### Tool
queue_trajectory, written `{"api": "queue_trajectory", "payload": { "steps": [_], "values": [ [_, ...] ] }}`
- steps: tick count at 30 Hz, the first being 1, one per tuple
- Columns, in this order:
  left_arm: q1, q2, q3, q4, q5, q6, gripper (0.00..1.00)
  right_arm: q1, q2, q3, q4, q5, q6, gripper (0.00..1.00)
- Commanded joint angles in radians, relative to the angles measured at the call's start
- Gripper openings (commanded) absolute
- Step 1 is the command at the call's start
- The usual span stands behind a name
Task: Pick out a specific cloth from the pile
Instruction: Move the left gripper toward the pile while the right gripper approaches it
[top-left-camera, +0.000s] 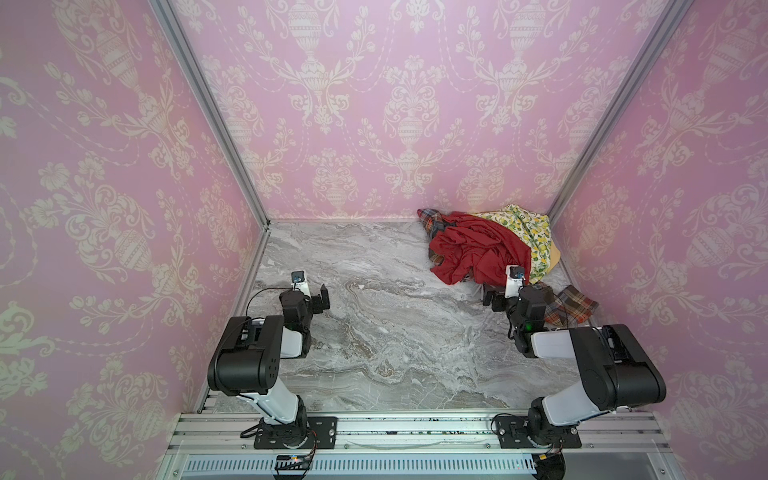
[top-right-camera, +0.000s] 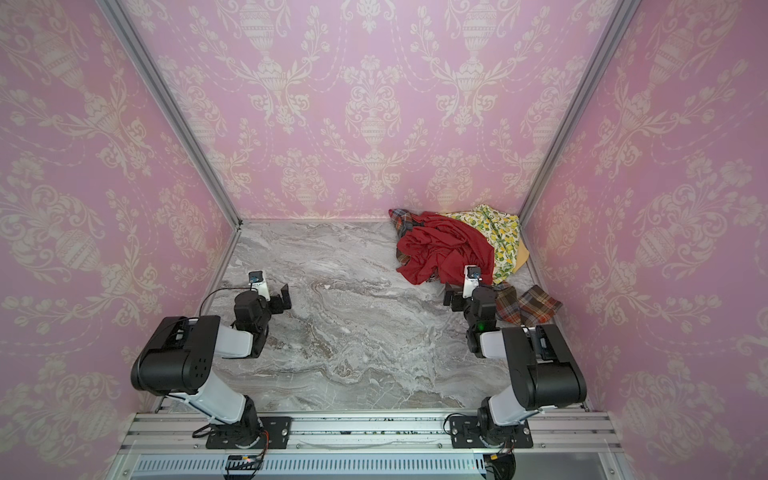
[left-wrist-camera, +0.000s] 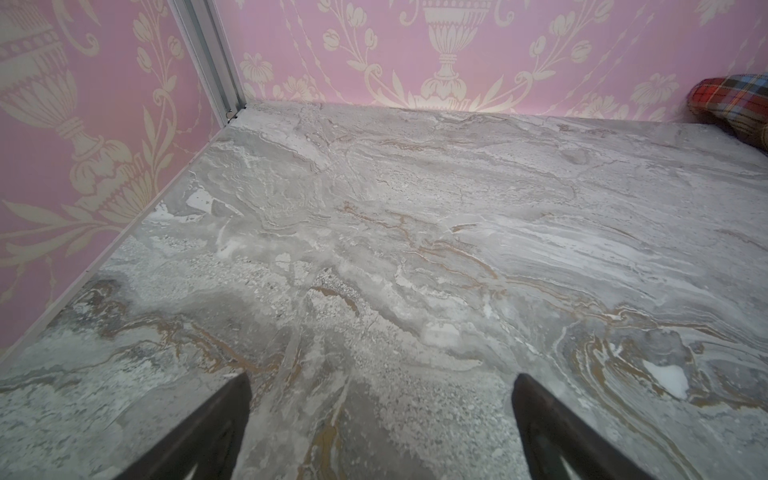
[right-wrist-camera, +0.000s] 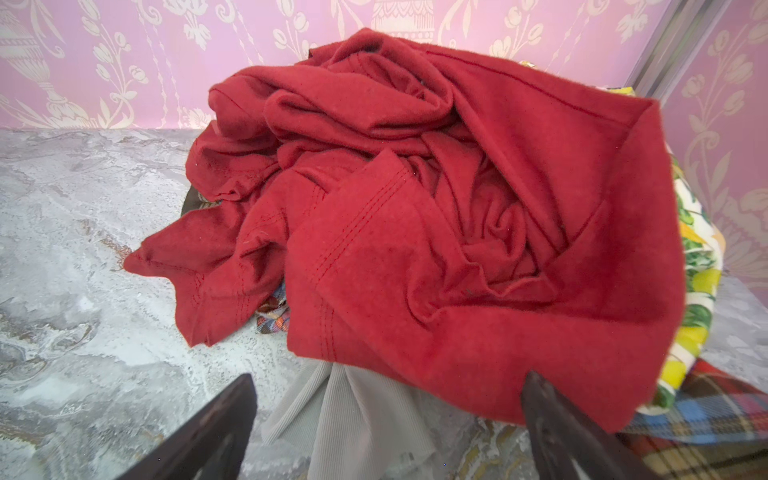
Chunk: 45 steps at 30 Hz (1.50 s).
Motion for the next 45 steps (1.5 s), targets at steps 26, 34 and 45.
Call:
{"api": "queue_trajectory", "payload": {
  "steps": [26, 34, 45],
  "values": [
    [-0.329, -0.299, 0.609, -1.067, 0.138, -0.003, 0.99, 0.119, -0.388, 0.239, -0.724, 0.259, 0.162, 0.96],
    [-0.429, -0.242, 0.628, -1.134, 0.203, 0.005, 0.99, 0.131, -0.322, 0.374, -0.932, 0.242, 0.286, 0.93],
    [-0.526, -0.207, 0.654, -1.152, 0.236, -0.019, 0.98, 0.104, -0.246, 0.513, -1.179, 0.238, 0.416, 0.88]
  ]
}}
